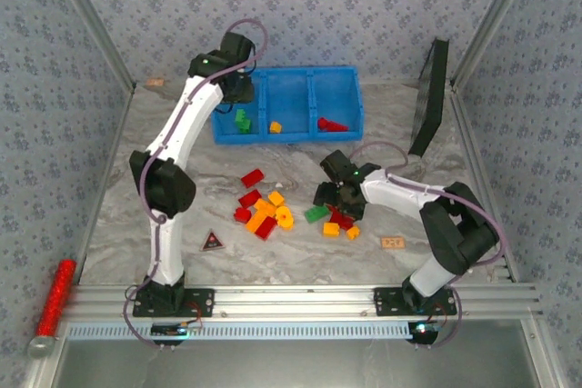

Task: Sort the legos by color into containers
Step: Place the lego in the container, then pick up the lego from the center of the table.

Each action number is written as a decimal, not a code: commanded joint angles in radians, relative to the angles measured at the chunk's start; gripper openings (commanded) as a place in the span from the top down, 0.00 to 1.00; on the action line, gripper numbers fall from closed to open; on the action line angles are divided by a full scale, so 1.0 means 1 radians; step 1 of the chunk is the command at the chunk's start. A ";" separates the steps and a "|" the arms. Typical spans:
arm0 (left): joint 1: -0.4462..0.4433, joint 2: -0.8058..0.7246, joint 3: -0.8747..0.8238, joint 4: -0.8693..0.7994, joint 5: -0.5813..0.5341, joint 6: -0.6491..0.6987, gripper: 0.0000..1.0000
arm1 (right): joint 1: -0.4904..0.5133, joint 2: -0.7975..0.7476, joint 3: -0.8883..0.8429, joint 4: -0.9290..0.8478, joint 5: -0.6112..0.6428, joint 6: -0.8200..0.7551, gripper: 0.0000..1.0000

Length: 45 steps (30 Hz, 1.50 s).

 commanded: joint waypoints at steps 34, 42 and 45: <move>0.065 0.334 0.192 -0.110 0.063 0.056 0.88 | -0.005 0.043 0.066 -0.042 0.087 -0.083 0.14; 0.066 0.331 0.183 -0.099 0.055 0.067 0.87 | -0.013 0.092 0.070 0.023 0.058 -0.054 0.15; 0.066 0.337 0.168 -0.092 0.057 0.066 0.87 | -0.016 0.118 0.075 0.038 0.047 -0.043 0.16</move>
